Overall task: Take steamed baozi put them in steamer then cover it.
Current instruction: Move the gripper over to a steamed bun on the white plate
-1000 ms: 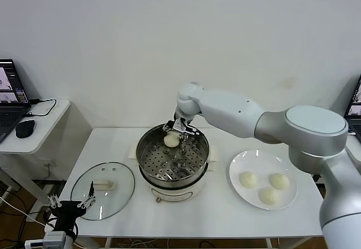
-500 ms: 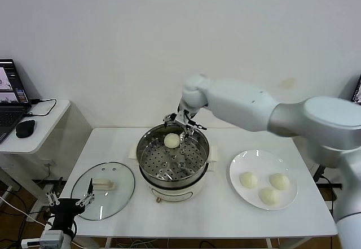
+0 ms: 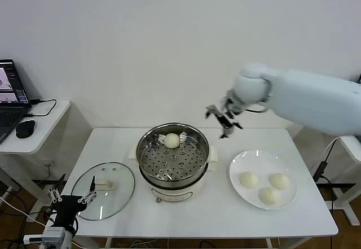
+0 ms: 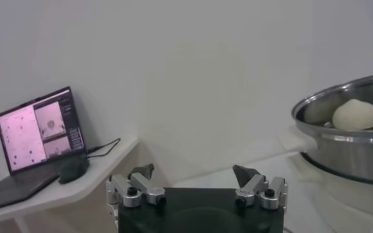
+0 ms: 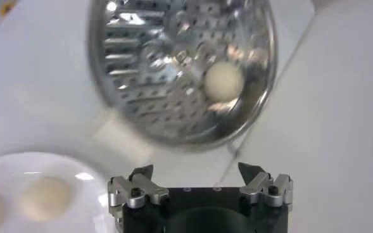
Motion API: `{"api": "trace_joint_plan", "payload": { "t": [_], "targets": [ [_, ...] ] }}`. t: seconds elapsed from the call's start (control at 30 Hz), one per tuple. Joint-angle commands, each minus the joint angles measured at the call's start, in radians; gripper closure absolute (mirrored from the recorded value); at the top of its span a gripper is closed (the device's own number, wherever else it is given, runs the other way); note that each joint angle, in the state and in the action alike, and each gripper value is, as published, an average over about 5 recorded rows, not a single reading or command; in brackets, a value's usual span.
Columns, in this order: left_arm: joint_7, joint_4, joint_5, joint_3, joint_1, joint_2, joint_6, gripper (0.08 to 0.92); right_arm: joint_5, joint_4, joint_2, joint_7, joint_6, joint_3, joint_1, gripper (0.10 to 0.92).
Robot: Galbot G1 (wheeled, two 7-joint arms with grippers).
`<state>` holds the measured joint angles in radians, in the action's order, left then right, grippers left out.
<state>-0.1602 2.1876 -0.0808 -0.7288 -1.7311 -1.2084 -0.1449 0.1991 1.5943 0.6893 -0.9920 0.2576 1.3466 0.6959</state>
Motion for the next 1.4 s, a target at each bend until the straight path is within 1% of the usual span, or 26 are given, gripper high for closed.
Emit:
{"api": "trace_joint_plan", "payload": {
  "t": [0.03,0.37,0.57,0.77,0.9,1.07,1.4],
  "targets": [
    [-0.001,-0.007,-0.003,-0.011,0.003,0.01,0.001,0.177,-0.007,0.136,-0.25,-0.007,0.094,0.0,-0.044,0.202],
    [-0.001,-0.005,-0.005,-0.03,0.004,0.005,-0.004,0.177,-0.159,0.039,-0.268,0.003,0.056,-0.289,-0.501,0.202],
    [-0.001,-0.005,-0.003,-0.045,-0.009,-0.004,-0.003,0.177,-0.249,-0.074,-0.213,0.016,0.024,-0.434,-0.686,0.203],
    [-0.001,-0.001,0.0,-0.053,-0.017,-0.013,-0.004,0.177,-0.284,-0.187,-0.121,0.02,0.002,-0.491,-0.754,0.203],
    [-0.001,0.0,0.002,-0.056,-0.022,-0.019,-0.004,0.177,-0.288,-0.227,-0.066,0.018,0.001,-0.507,-0.773,0.203],
    [-0.001,-0.001,0.003,-0.058,-0.028,-0.024,-0.003,0.177,-0.291,-0.258,-0.024,0.017,0.002,-0.509,-0.775,0.203],
    [-0.001,-0.005,0.003,-0.054,-0.025,-0.028,-0.002,0.177,-0.303,-0.283,0.011,0.025,0.012,-0.523,-0.8,0.205]
  ]
}}
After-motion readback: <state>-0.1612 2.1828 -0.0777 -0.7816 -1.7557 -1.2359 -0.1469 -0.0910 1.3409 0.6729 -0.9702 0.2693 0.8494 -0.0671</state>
